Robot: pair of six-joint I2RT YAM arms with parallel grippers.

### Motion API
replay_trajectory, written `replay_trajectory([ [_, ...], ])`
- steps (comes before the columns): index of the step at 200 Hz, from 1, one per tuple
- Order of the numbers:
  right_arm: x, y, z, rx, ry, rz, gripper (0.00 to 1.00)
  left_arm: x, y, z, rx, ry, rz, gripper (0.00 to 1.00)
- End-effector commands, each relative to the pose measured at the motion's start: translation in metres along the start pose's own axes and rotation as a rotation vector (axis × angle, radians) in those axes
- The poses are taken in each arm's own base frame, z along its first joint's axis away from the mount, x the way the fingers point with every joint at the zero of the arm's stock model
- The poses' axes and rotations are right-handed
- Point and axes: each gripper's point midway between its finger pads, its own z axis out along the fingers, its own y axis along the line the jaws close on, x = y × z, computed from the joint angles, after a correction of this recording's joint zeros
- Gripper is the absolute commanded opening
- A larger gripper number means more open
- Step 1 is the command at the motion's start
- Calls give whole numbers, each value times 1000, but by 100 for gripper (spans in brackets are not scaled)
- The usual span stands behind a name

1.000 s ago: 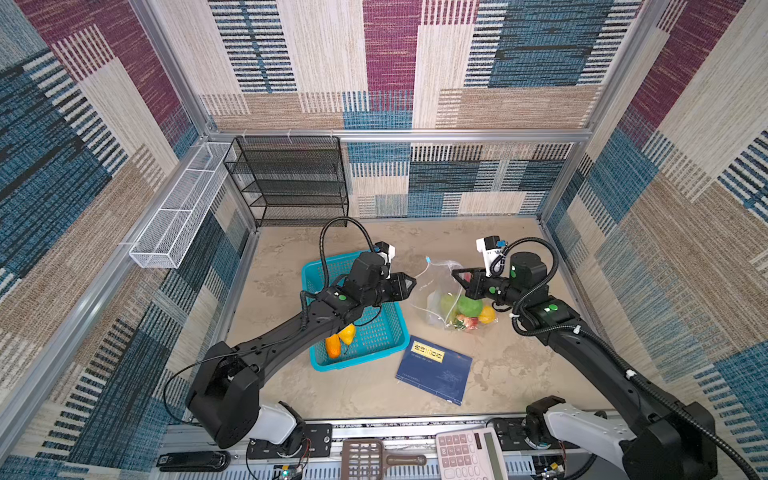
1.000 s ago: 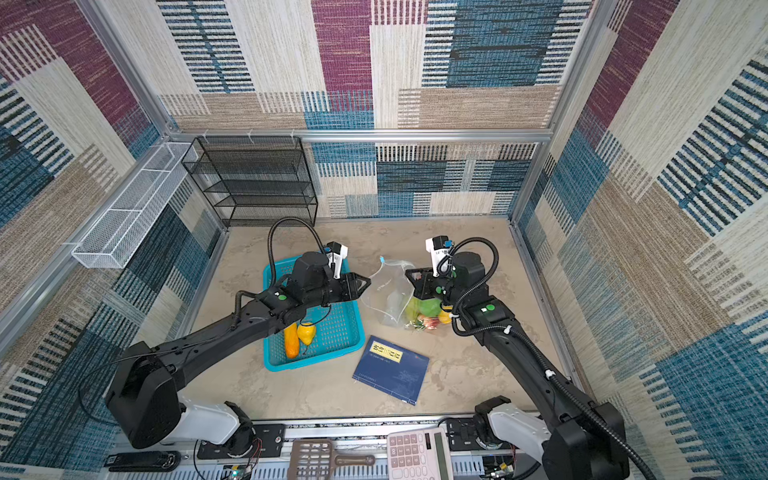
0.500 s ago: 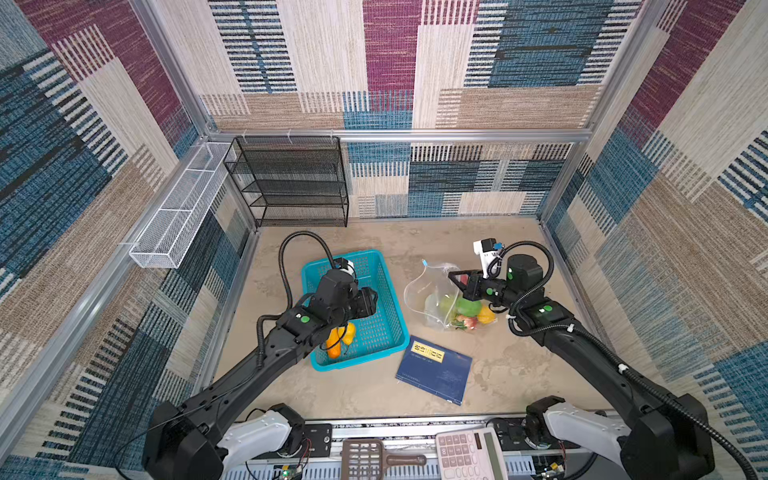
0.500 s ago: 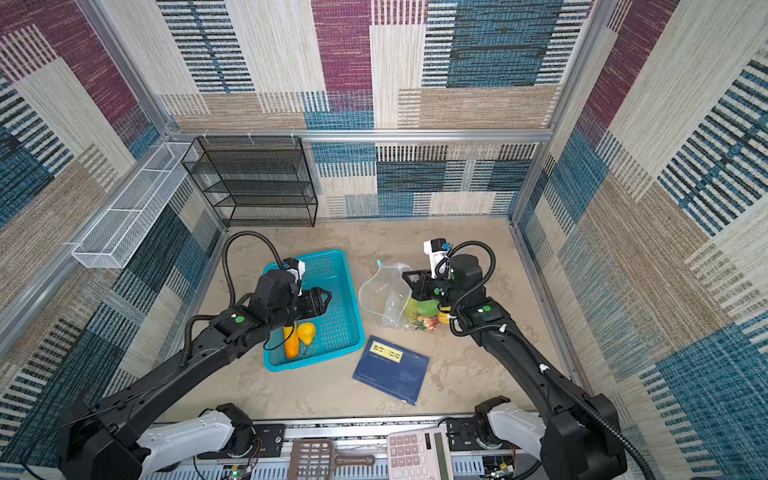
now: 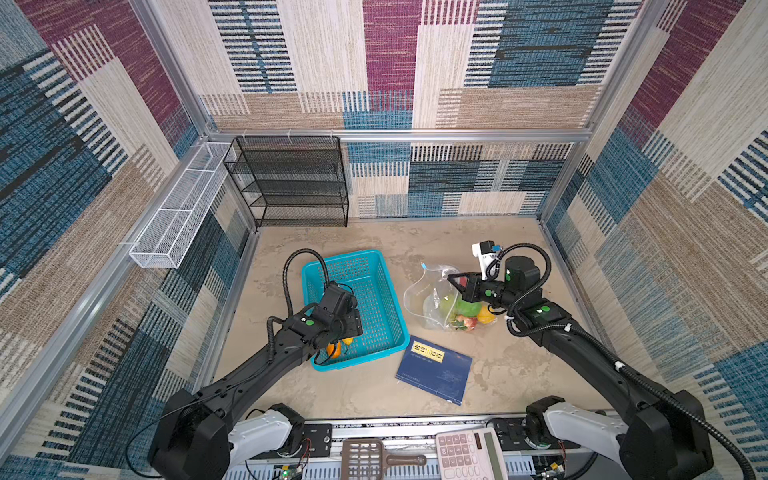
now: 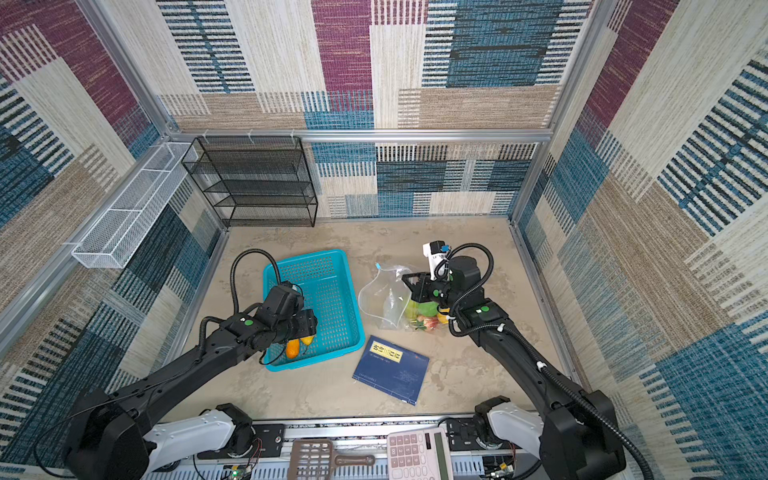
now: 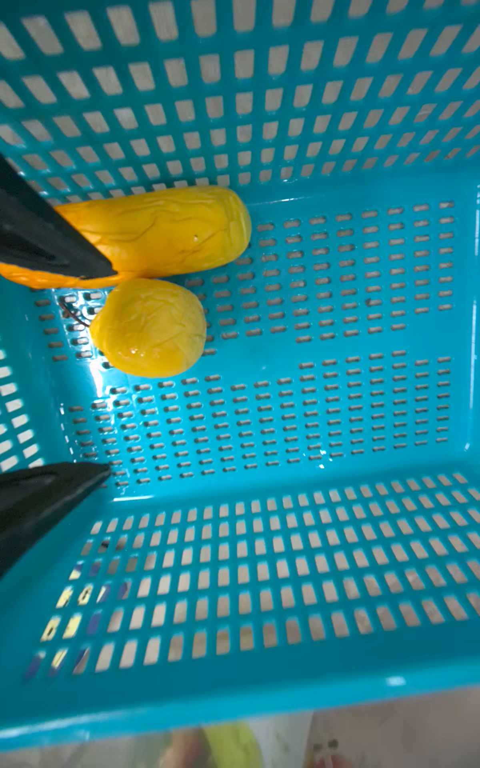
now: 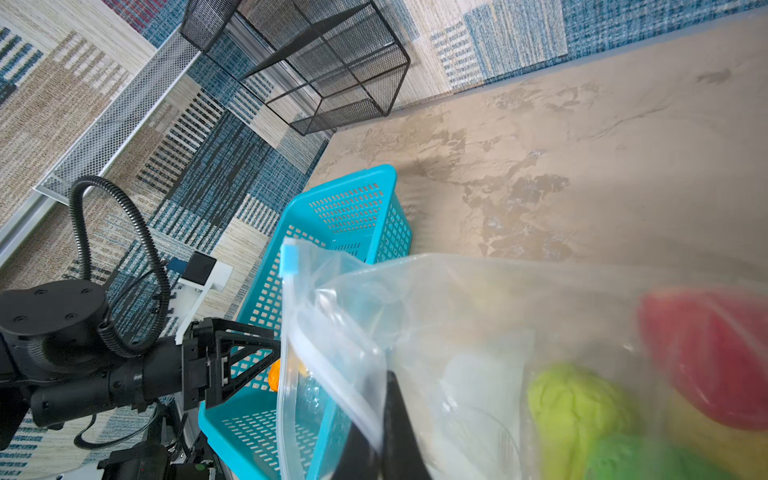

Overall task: Place the food in the zip-top bag and seal the zipper
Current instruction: 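Lower the left gripper into the basket and grasp the round yellow fruit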

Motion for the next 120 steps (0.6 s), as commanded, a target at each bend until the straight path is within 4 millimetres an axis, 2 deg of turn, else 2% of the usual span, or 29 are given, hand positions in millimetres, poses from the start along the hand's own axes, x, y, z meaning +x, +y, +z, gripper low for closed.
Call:
replay_trajectory([
  [1,-5,3,0,-10,-22,-2,0,1,9,9,-55,7,18,72],
  [83,-7,2,-2,5,-24,-6,0,-4,-4,48,-52,58,40,73],
  [120,-9,3,-3,7,-26,-7,0,-7,-14,58,-41,88,55,73],
])
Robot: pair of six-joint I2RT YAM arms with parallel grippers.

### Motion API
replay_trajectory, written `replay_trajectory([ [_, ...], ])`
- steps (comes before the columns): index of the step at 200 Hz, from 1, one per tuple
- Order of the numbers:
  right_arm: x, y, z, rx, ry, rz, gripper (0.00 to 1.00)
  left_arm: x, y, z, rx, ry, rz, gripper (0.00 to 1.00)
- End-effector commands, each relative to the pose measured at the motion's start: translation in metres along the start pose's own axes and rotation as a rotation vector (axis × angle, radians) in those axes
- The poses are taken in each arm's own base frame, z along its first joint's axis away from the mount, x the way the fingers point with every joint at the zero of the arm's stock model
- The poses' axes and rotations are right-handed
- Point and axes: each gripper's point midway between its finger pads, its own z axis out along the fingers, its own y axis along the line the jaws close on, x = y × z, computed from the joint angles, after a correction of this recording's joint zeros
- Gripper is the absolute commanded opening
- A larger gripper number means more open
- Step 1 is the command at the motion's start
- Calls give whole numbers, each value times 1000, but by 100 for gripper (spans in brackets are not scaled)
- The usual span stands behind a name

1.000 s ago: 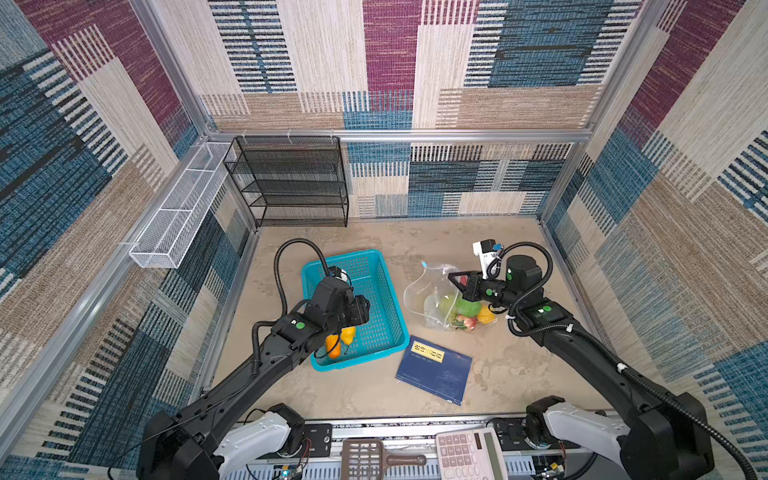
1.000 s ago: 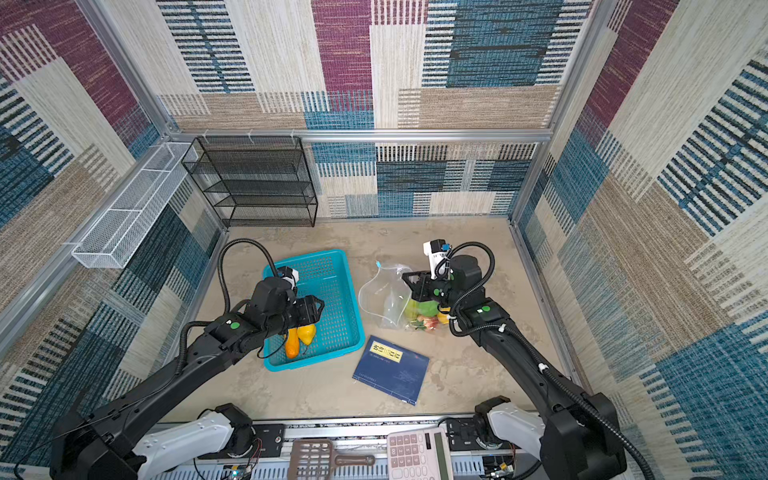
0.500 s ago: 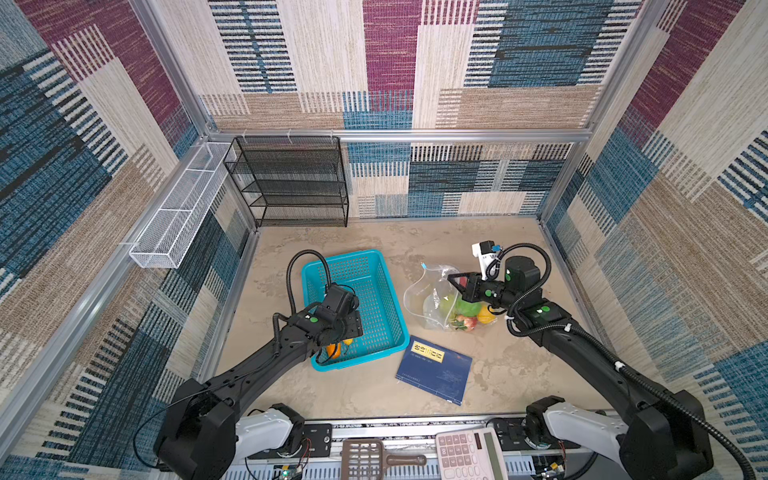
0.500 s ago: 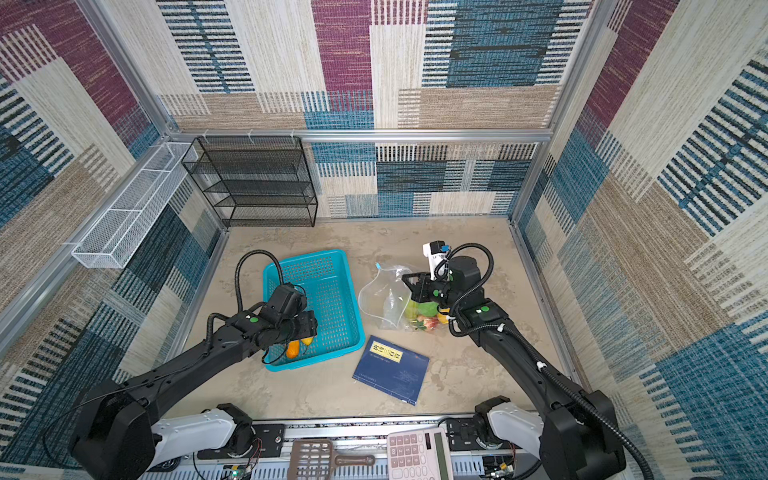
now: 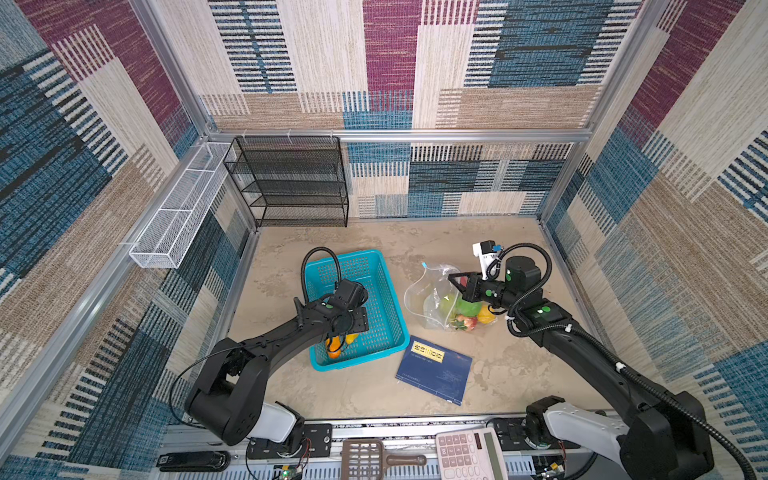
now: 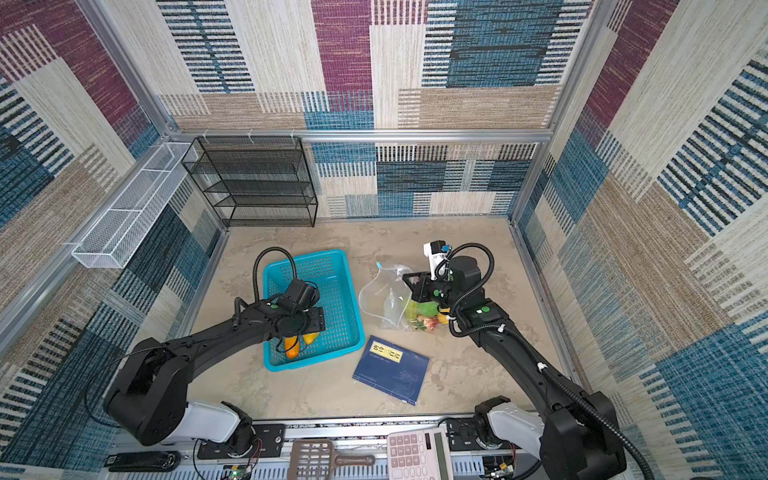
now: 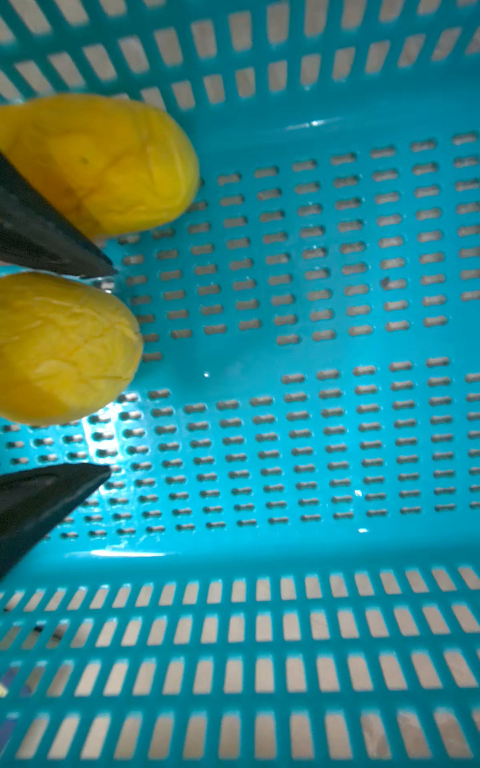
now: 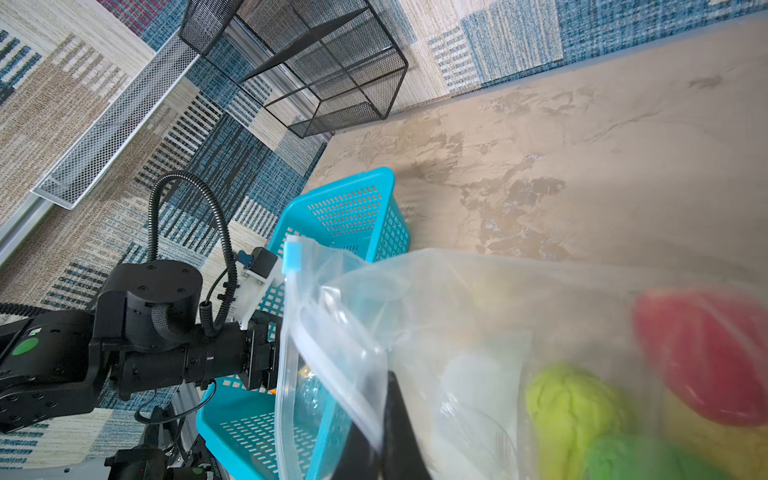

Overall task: Place the food in the zip-top bag and seal the zipper
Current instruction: 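Lower the left gripper into the basket and grasp the round yellow fruit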

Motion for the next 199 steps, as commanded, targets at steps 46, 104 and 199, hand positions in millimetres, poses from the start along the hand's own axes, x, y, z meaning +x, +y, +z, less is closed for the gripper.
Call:
replay_trajectory([
  [46,-8,3,-3,9,-25,-8,0,7,0,11,-12,51,56,73],
  [104,-8,2,-2,7,-26,-2,0,24,5,15,-17,112,94,74],
  [199,-10,2,-5,19,-36,-5,0,17,1,23,-18,98,127,51],
])
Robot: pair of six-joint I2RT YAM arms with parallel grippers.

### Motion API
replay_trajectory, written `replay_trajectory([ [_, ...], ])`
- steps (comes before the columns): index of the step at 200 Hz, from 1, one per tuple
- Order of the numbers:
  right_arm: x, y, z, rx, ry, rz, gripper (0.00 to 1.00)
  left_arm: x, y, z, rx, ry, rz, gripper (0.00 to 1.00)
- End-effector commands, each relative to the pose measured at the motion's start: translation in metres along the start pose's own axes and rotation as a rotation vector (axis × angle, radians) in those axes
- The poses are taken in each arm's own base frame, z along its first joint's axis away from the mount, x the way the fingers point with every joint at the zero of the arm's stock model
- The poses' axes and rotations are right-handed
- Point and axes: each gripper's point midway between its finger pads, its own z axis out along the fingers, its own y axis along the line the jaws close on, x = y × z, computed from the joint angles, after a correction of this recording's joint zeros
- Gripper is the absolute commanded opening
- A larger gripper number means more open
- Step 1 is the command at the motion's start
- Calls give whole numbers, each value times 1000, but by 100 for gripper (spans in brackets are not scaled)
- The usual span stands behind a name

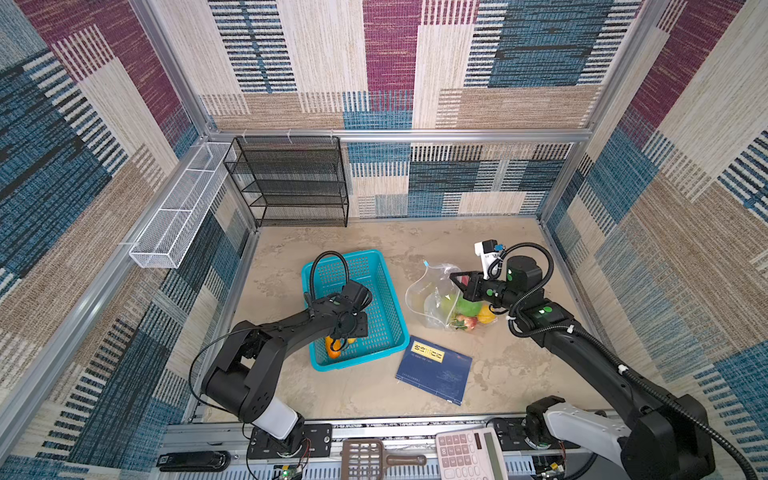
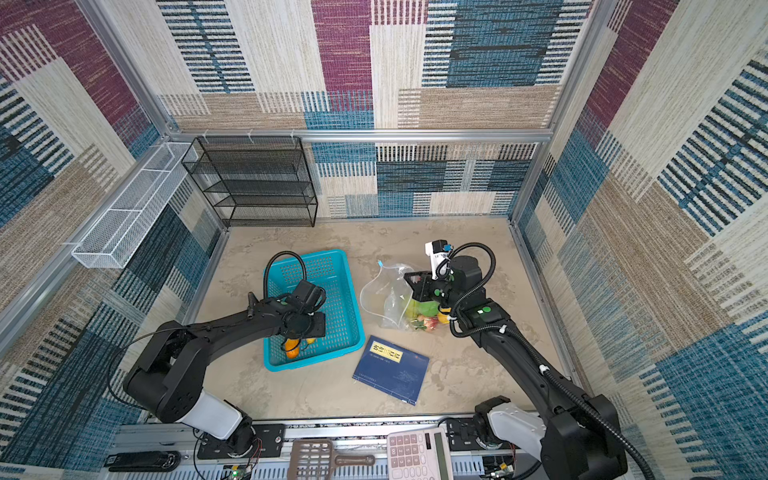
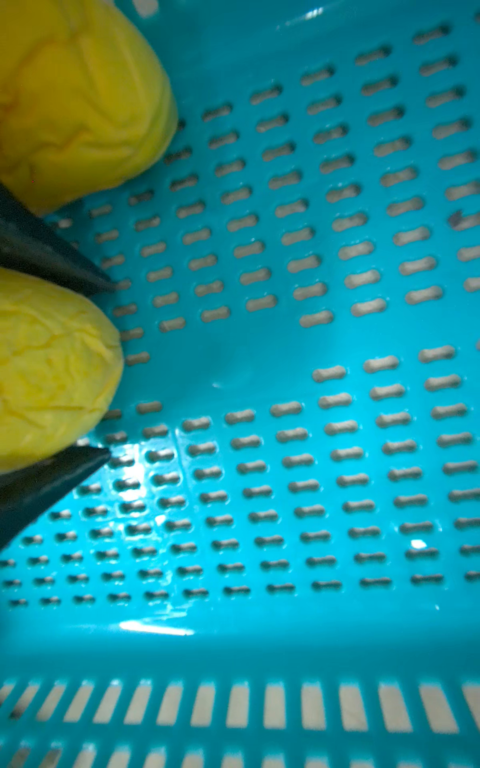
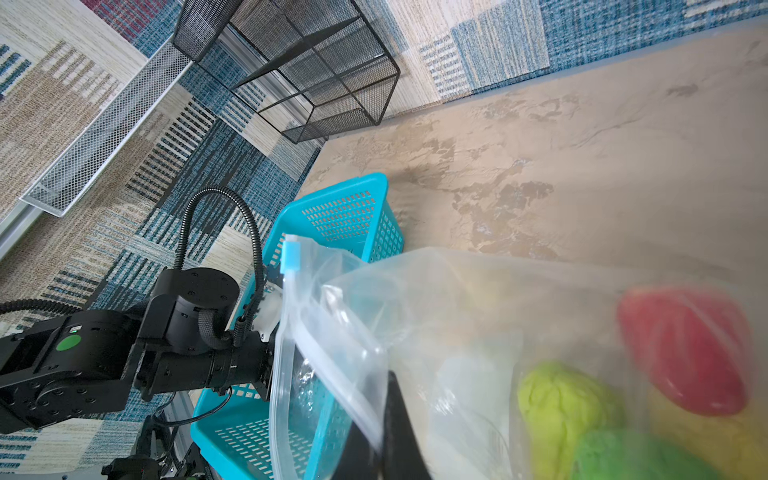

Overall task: Place the food in the zip-top bag and seal the zipper
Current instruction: 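Lower the left gripper into the basket and grasp the round yellow fruit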

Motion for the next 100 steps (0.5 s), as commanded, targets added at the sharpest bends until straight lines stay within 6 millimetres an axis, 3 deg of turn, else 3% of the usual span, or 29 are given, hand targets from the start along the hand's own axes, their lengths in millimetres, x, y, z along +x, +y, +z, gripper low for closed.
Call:
replay_trajectory([
  [1,-7,3,-2,-3,-22,-4,0,-6,-4,-2,18,-16,25,50],
  [45,-6,3,-2,-5,-23,-2,0,-20,-12,-26,66,-84,16,48],
  [71,-6,3,-2,-5,-22,0,0,-36,-25,-55,140,-154,14,48],
  [100,-6,4,-2,-10,-26,2,0,-59,-50,-101,286,-265,28,48],
])
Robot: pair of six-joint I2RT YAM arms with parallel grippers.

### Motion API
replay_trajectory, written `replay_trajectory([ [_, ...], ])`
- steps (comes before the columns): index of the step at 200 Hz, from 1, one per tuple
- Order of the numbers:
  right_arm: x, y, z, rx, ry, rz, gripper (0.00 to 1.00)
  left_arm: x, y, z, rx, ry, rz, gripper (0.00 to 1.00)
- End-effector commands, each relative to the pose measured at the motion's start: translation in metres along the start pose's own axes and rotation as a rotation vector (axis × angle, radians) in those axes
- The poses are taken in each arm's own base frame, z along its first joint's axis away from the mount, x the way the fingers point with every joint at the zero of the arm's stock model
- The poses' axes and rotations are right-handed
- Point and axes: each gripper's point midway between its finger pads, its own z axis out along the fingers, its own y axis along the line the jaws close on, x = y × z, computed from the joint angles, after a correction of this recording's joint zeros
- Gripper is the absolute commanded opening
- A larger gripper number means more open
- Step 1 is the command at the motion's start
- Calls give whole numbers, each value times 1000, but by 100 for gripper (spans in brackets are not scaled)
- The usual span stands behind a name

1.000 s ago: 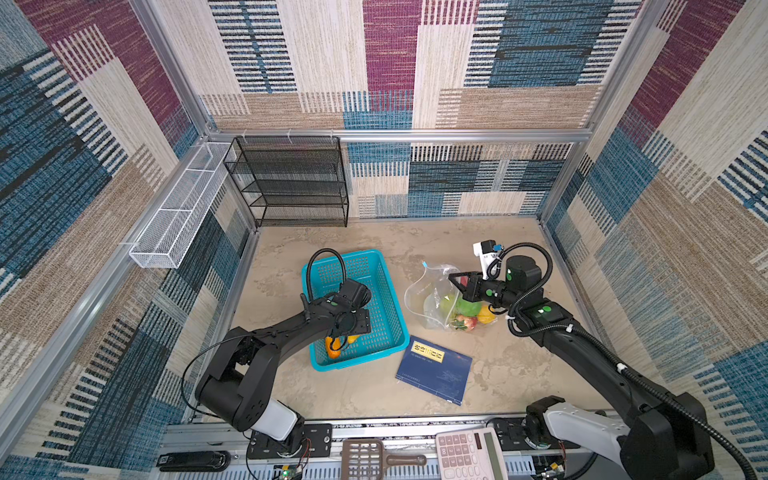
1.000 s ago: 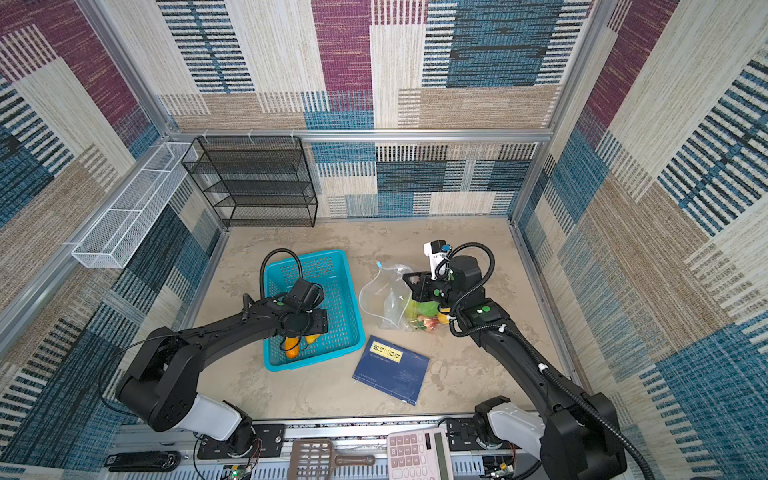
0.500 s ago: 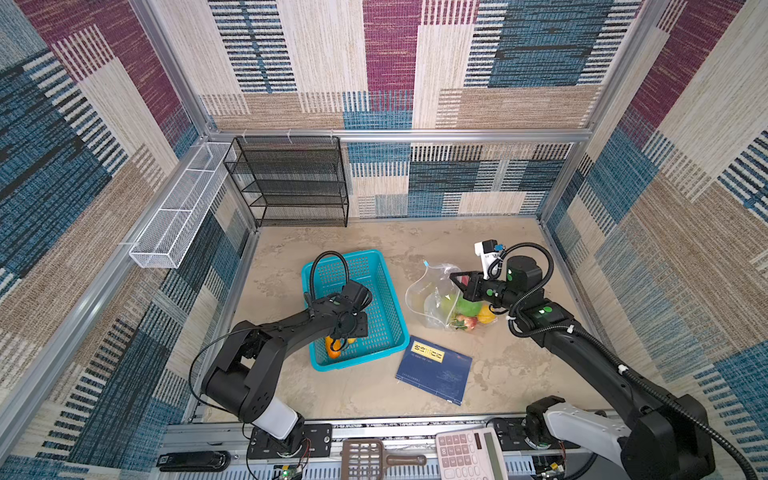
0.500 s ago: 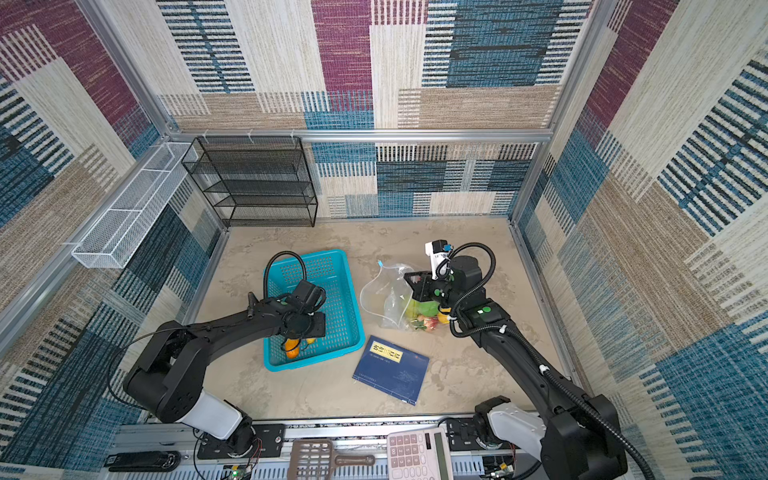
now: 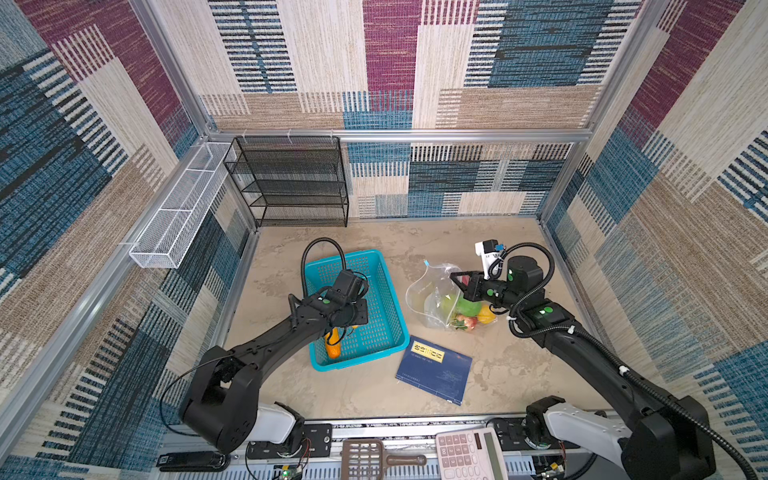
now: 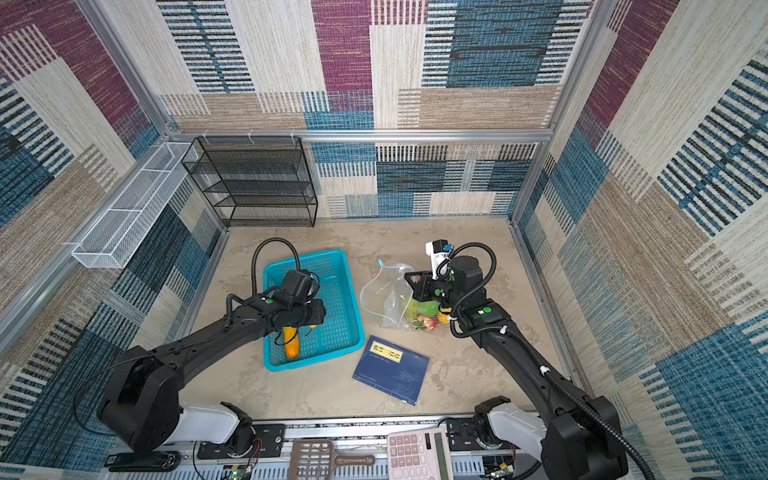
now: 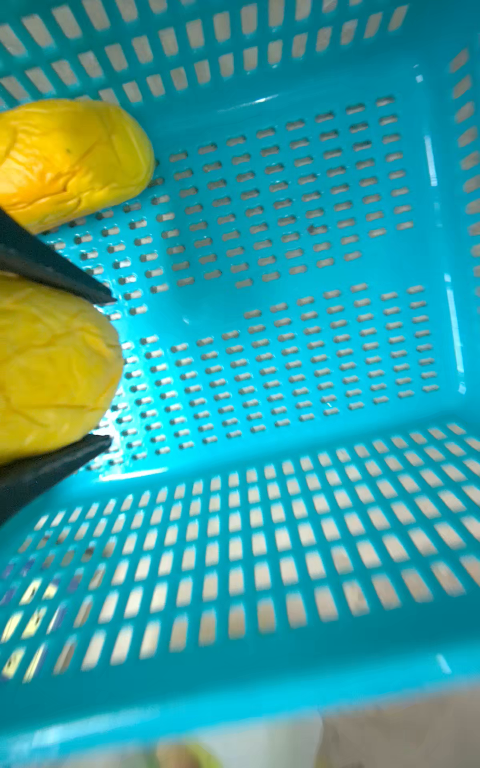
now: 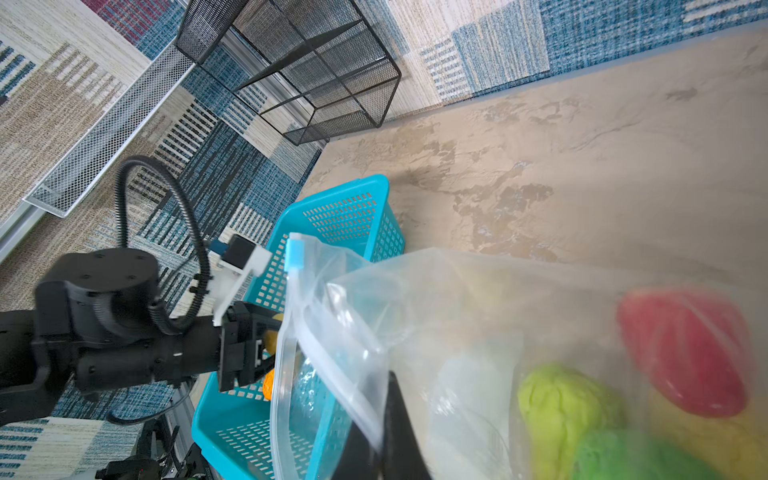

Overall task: Place the food in the zip-top bag and seal the zipper
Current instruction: 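Lower the left gripper into the basket and grasp the round yellow fruit, then carry the yellow fruit with the left gripper to the bag mouth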

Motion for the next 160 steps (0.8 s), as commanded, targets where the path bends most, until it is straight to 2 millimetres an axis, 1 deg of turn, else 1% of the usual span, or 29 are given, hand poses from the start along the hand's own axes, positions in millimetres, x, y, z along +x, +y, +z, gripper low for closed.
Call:
replay_trajectory([
  [1,-5,3,-1,-8,-22,4,0,-20,-27,-25,124,-68,28,48],
  [19,-5,3,-1,-8,-22,5,0,-37,-49,-50,220,-152,38,48],
  [43,-5,2,0,-9,-22,7,0,-53,-75,-82,310,-252,64,46],
  [76,-5,2,1,-10,-21,13,0,-64,-121,-119,493,-368,107,45],
  [100,-5,3,0,-13,-24,17,0,-63,-160,-139,631,-415,169,45],
  [110,-6,4,-1,-14,-27,15,0,-60,-174,-144,678,-416,200,45],
  [128,-5,3,-1,-12,-26,14,0,-52,-197,-145,733,-400,260,45],
  [143,-5,3,-2,-11,-26,15,0,-46,-212,-140,750,-381,304,45],
  [160,-6,4,-3,-14,-29,14,0,-42,-224,-133,754,-361,334,45],
])
